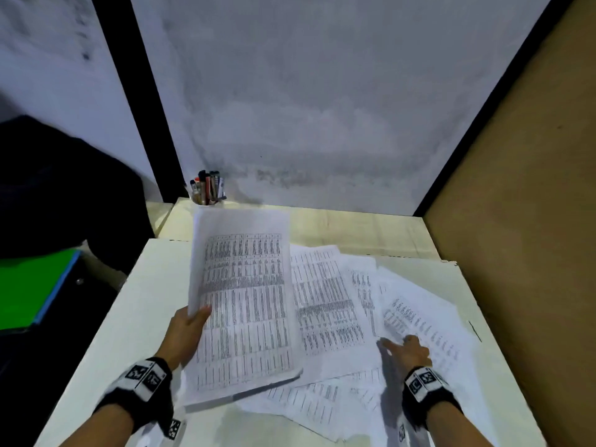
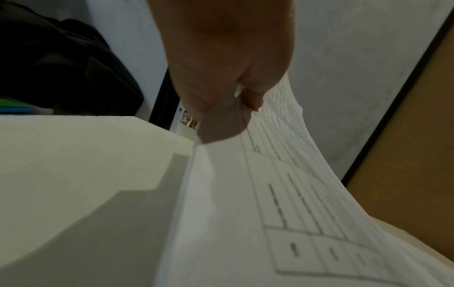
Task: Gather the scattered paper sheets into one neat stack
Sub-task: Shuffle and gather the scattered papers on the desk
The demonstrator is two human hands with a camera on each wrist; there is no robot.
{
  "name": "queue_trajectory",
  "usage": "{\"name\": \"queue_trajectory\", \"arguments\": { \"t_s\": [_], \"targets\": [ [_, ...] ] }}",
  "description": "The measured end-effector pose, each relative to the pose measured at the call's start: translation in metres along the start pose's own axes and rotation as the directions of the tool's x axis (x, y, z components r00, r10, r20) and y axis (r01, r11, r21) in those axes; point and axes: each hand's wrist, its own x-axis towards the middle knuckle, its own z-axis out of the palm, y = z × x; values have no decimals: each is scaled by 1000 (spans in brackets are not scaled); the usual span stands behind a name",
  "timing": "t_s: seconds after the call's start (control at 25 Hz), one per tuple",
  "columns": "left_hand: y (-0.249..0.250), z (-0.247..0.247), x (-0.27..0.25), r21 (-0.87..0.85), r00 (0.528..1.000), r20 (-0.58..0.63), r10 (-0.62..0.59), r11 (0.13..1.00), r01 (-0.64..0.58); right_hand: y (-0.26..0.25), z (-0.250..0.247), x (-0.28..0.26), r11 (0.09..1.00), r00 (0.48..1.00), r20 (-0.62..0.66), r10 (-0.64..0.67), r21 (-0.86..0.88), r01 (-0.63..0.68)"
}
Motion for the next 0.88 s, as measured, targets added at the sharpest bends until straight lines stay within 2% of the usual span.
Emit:
{"name": "queue_trajectory", "arguments": {
  "t_s": [0.12,0.2,0.36,0.52,0.72,0.8,0.88],
  "targets": [
    [-7,-4,-5,-2,999,-26,-39,999,39,-23,26,-22,997,994,-96,-61,47,66],
    [-8,-5,-11,-1,998,-46,-47,999,47,-44,42,-30,994,996,-56,-71,84,76],
    [-12,-13,-25,-6,997,-49,-65,998,65,-67,55,-29,998,993,98,-64,26,61],
    [-11,-26,-37,-6,991,-99,-91,996,91,-67,56,-29,973,975,99,-198,140,184],
    [-13,-35,-45,-19,986,-140,-96,995,94,-77,15,-46,928,930,39,-365,91,361],
    [-13,-35,-44,-58,986,-147,-77,996,70,-77,-15,-48,909,912,-33,-410,67,411],
    [-7,-32,-44,-94,988,-144,-56,995,43,-76,-49,-52,874,885,-152,-439,154,460]
  ]
}}
